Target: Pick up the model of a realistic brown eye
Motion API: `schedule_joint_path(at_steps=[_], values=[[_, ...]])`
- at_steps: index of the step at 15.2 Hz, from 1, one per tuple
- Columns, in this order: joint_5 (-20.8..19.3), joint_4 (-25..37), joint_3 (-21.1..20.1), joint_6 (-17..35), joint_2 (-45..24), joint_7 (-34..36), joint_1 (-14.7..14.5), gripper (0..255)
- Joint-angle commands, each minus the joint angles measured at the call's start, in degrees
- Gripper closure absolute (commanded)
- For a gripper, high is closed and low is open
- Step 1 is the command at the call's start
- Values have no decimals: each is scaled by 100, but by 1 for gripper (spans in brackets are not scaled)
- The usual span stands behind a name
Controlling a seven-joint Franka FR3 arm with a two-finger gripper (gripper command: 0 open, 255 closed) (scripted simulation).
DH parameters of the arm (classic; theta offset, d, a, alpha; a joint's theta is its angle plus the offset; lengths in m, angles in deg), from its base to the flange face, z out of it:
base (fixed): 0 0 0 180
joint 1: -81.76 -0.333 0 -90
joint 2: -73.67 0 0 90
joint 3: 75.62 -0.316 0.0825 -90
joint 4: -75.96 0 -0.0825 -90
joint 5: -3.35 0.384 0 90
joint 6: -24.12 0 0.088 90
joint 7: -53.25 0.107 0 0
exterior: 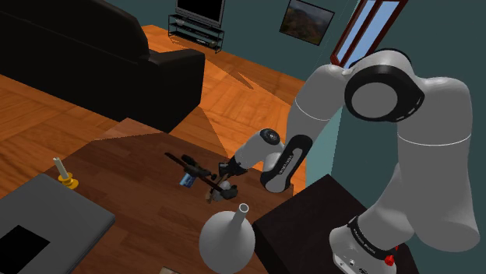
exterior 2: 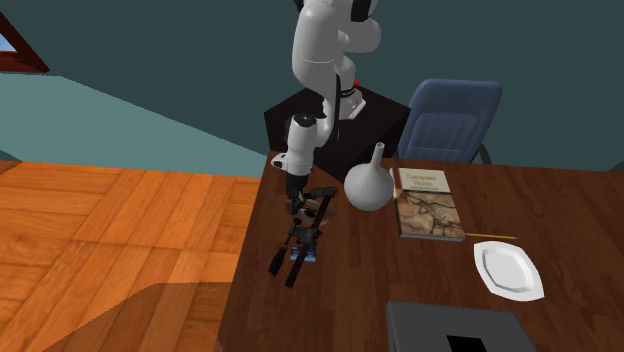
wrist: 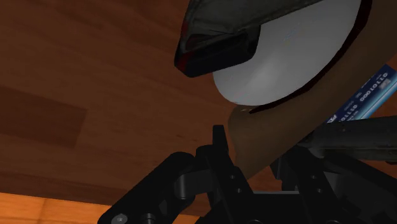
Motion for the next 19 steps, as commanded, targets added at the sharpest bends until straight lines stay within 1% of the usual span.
schedule_joint_path(at_steps=[1, 2, 8, 13, 17, 19], values=[[-5, -10, -9, -6, -8, 1, -3, 255], [-3, -23, -3, 4, -5, -1, -7, 255], [-134, -268, -89, -348, 592, -13, 117, 255], [-240, -438, -232, -680, 1090, -25, 287, 255], [-305, -552, -425, -970, 1486, -49, 493, 255], [-303, -557, -433, -981, 1501, -54, 501, 255]])
